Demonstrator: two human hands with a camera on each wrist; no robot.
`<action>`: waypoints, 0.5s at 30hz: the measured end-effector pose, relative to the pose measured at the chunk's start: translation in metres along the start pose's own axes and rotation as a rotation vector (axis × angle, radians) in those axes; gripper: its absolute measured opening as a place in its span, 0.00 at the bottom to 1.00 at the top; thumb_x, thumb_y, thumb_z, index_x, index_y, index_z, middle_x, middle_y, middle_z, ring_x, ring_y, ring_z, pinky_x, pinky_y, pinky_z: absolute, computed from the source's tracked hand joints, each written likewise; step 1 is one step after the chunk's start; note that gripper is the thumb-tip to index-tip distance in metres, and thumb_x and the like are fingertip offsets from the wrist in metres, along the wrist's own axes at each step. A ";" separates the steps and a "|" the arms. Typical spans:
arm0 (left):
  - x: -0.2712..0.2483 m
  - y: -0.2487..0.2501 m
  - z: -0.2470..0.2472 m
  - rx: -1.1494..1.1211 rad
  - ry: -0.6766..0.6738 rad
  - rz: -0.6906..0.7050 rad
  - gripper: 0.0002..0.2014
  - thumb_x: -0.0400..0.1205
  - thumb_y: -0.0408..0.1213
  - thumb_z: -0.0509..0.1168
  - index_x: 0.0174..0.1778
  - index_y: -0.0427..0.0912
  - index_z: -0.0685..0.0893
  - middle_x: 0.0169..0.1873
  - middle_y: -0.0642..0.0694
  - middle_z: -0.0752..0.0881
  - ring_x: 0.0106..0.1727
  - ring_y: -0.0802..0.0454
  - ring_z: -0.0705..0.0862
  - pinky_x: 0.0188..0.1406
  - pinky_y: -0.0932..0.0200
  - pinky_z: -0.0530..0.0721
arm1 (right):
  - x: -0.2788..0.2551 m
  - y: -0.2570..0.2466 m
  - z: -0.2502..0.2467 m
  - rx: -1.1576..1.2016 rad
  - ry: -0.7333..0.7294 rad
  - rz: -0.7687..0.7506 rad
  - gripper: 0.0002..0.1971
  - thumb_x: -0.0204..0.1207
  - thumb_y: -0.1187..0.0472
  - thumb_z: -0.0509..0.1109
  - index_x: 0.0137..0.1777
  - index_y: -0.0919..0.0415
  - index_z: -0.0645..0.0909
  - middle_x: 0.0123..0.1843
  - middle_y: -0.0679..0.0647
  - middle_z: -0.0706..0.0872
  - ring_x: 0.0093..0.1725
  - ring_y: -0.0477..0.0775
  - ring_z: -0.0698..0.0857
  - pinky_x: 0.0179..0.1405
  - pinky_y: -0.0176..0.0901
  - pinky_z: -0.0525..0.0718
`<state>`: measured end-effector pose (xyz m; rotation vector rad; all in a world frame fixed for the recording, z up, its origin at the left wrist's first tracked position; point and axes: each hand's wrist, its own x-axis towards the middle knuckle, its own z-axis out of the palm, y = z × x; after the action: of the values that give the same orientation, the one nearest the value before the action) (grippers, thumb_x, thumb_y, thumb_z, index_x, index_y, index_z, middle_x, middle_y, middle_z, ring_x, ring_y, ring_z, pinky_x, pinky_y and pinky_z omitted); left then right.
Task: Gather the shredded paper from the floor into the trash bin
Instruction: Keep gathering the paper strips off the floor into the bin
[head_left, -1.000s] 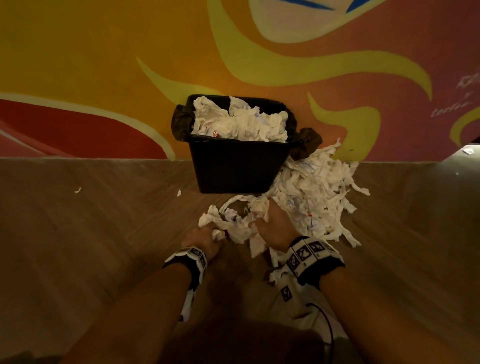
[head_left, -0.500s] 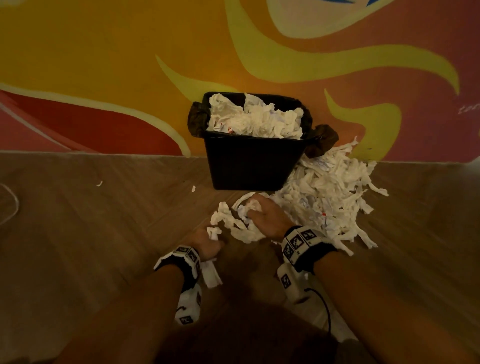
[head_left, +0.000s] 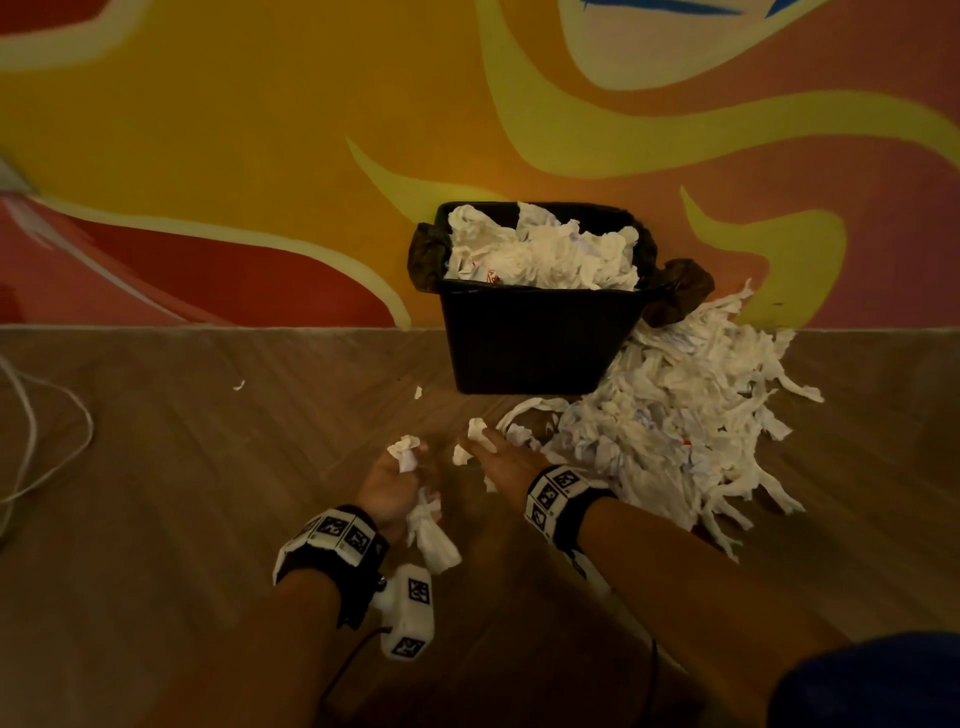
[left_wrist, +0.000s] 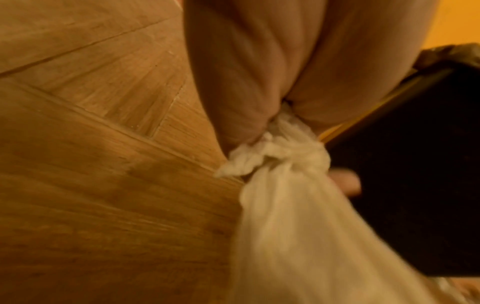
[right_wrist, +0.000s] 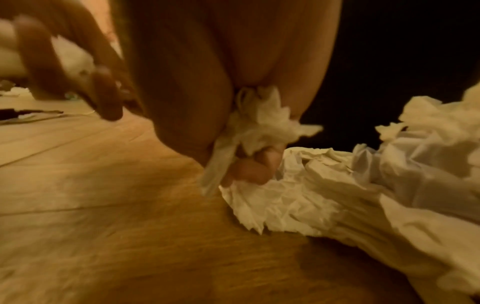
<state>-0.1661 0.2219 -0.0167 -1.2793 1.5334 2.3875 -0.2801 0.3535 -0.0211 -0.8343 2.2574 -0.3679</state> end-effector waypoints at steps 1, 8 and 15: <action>-0.002 0.002 0.000 0.001 0.023 0.043 0.12 0.86 0.24 0.55 0.46 0.45 0.78 0.37 0.41 0.78 0.26 0.50 0.76 0.19 0.58 0.78 | 0.002 0.000 0.003 -0.069 0.008 -0.049 0.24 0.84 0.41 0.51 0.79 0.43 0.63 0.78 0.55 0.69 0.67 0.58 0.78 0.67 0.49 0.76; -0.007 0.028 0.006 -0.056 0.182 0.234 0.16 0.87 0.27 0.54 0.33 0.44 0.73 0.30 0.46 0.74 0.26 0.52 0.74 0.21 0.62 0.73 | 0.004 0.007 0.008 -0.414 -0.112 -0.044 0.31 0.81 0.63 0.64 0.82 0.61 0.57 0.80 0.64 0.62 0.78 0.67 0.66 0.72 0.60 0.70; -0.003 0.052 0.010 -0.498 0.007 0.049 0.23 0.81 0.60 0.58 0.37 0.41 0.80 0.32 0.48 0.75 0.34 0.50 0.75 0.37 0.55 0.72 | -0.008 0.004 0.007 -0.094 0.097 -0.173 0.13 0.82 0.57 0.61 0.41 0.62 0.82 0.45 0.59 0.86 0.47 0.57 0.84 0.48 0.48 0.81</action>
<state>-0.1928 0.2033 0.0256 -1.3253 1.0077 2.9149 -0.2729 0.3621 -0.0239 -1.0866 2.3124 -0.3915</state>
